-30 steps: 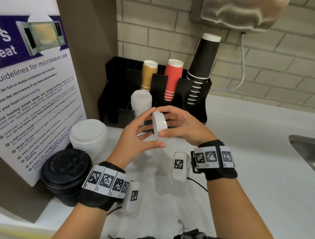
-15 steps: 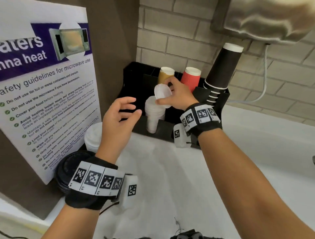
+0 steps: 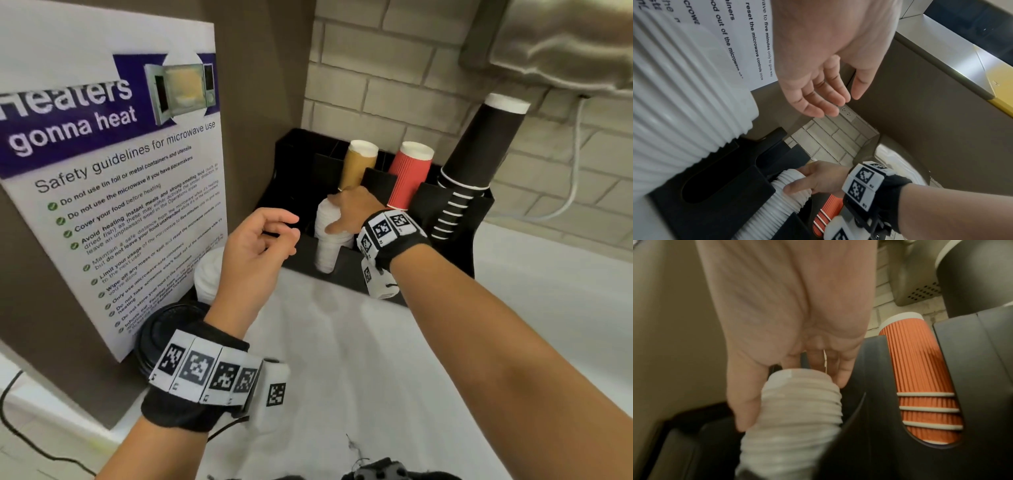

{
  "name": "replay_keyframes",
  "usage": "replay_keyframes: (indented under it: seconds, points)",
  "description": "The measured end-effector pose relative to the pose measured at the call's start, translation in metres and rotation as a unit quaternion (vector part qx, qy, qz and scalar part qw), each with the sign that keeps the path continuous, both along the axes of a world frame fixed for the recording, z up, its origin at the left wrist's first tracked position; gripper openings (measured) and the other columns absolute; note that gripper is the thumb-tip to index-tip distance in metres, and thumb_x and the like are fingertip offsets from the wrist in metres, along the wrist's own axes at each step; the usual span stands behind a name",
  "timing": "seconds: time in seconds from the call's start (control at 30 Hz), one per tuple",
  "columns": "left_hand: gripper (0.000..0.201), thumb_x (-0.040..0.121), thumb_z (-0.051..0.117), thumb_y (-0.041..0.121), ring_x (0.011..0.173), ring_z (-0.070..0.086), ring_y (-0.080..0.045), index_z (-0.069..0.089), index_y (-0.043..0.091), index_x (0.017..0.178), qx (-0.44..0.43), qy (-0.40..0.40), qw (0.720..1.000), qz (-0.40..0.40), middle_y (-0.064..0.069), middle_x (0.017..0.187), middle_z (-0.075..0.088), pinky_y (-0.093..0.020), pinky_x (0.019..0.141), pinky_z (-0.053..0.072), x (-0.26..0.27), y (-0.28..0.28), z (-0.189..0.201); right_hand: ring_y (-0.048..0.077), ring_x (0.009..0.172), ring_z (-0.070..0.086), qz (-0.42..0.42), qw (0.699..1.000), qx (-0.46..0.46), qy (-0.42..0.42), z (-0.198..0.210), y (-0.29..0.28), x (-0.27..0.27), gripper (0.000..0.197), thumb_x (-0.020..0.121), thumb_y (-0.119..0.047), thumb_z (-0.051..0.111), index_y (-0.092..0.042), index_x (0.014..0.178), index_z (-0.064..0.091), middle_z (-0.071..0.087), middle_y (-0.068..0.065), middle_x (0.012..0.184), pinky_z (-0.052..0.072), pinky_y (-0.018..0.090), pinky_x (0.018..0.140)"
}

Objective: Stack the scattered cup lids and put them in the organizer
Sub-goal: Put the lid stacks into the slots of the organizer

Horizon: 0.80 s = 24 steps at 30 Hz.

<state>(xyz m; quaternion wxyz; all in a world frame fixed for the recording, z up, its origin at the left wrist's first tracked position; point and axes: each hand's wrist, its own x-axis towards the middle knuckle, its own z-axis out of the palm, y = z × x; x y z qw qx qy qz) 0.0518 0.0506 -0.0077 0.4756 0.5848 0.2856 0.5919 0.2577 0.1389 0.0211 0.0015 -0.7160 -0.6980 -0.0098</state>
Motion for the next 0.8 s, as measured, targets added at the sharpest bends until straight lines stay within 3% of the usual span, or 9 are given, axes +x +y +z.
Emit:
replay_keyframes:
  seconds: [0.1, 0.2, 0.3, 0.37, 0.5, 0.57, 0.63, 0.7, 0.8]
  points:
    - [0.014, 0.079, 0.06, 0.019, 0.065, 0.06, -0.006, 0.066, 0.027, 0.09, -0.001, 0.005, 1.0, -0.002, 0.016, 0.07, 0.06, -0.016, 0.068, 0.049, 0.001, -0.001, -0.001, 0.033, 0.12, 0.047, -0.027, 0.999, -0.003, -0.041, -0.013, -0.007, -0.006, 0.057, 0.089, -0.039, 0.062, -0.005, 0.132, 0.046, 0.05, 0.017, 0.129, 0.047, 0.041, 0.095]
    - [0.014, 0.081, 0.061, 0.017, 0.066, 0.061, -0.005, 0.066, 0.027, 0.09, -0.001, 0.007, 1.0, -0.004, 0.016, 0.071, 0.06, -0.016, 0.069, 0.049, 0.002, -0.003, 0.001, 0.031, 0.132, 0.039, -0.085, 0.996, -0.02, -0.015, -0.028, -0.012, -0.016, 0.061, 0.096, -0.033, 0.053, -0.002, 0.143, 0.029, 0.035, 0.019, 0.145, 0.041, 0.04, 0.102]
    - [0.019, 0.087, 0.06, 0.01, 0.067, 0.061, -0.005, 0.066, 0.027, 0.091, 0.011, 0.025, 1.0, -0.013, 0.017, 0.072, 0.061, -0.015, 0.068, 0.049, 0.001, -0.005, 0.009, 0.029, 0.147, 0.011, -0.094, 0.992, -0.075, -0.033, -0.031, -0.016, -0.022, 0.077, 0.099, -0.039, 0.044, 0.0, 0.151, 0.003, 0.007, 0.016, 0.159, 0.021, 0.044, 0.117]
    - [0.02, 0.088, 0.06, 0.009, 0.067, 0.061, -0.005, 0.066, 0.028, 0.091, 0.023, 0.045, 0.998, -0.028, 0.018, 0.071, 0.061, -0.016, 0.068, 0.05, -0.002, -0.006, 0.019, 0.026, 0.148, 0.003, -0.093, 0.991, -0.093, -0.038, -0.026, -0.019, -0.021, 0.083, 0.097, -0.044, 0.046, -0.002, 0.152, -0.001, 0.001, 0.012, 0.161, 0.013, 0.046, 0.119]
    - [0.017, 0.087, 0.06, 0.013, 0.068, 0.063, -0.004, 0.067, 0.029, 0.092, 0.045, 0.076, 0.995, -0.036, 0.015, 0.075, 0.062, -0.019, 0.071, 0.052, -0.021, -0.005, 0.04, 0.026, 0.148, 0.003, -0.047, 0.997, -0.006, 0.057, -0.006, -0.031, -0.017, 0.085, 0.092, -0.04, 0.055, -0.007, 0.153, 0.005, 0.004, 0.011, 0.16, 0.008, 0.049, 0.119]
    - [0.016, 0.086, 0.06, 0.016, 0.067, 0.063, -0.003, 0.067, 0.03, 0.091, 0.039, 0.07, 0.997, -0.02, 0.014, 0.075, 0.063, -0.018, 0.071, 0.052, -0.035, -0.004, 0.047, 0.03, 0.144, 0.014, 0.004, 0.991, 0.056, 0.122, 0.002, -0.039, -0.024, 0.076, 0.091, -0.03, 0.057, -0.01, 0.152, 0.016, 0.015, 0.014, 0.156, 0.017, 0.047, 0.117]
    - [0.015, 0.086, 0.061, 0.017, 0.066, 0.062, -0.004, 0.067, 0.03, 0.089, 0.026, 0.066, 0.997, 0.004, 0.013, 0.077, 0.062, -0.021, 0.072, 0.052, -0.049, -0.005, 0.051, 0.028, 0.13, 0.035, 0.065, 0.975, 0.073, 0.2, 0.004, -0.053, -0.043, 0.061, 0.09, -0.022, 0.059, -0.011, 0.144, 0.035, 0.034, 0.014, 0.142, 0.032, 0.038, 0.109]
    - [0.018, 0.089, 0.061, 0.012, 0.065, 0.061, -0.006, 0.066, 0.029, 0.085, 0.011, 0.103, 0.994, 0.026, 0.008, 0.08, 0.061, -0.025, 0.072, 0.05, -0.06, -0.006, 0.052, 0.021, 0.107, 0.048, 0.115, 0.963, 0.017, 0.244, -0.002, -0.072, -0.065, 0.042, 0.088, -0.016, 0.062, -0.008, 0.127, 0.051, 0.048, 0.009, 0.121, 0.043, 0.032, 0.095]
    - [0.015, 0.09, 0.063, 0.014, 0.069, 0.061, -0.012, 0.065, 0.024, 0.078, -0.007, 0.279, 0.96, 0.019, 0.006, 0.079, 0.062, -0.035, 0.075, 0.049, -0.075, -0.01, 0.053, 0.021, 0.095, 0.06, 0.158, 0.961, -0.178, 0.14, -0.017, -0.099, -0.092, 0.028, 0.089, -0.029, 0.061, -0.01, 0.109, 0.065, 0.065, 0.005, 0.107, 0.05, 0.034, 0.086]
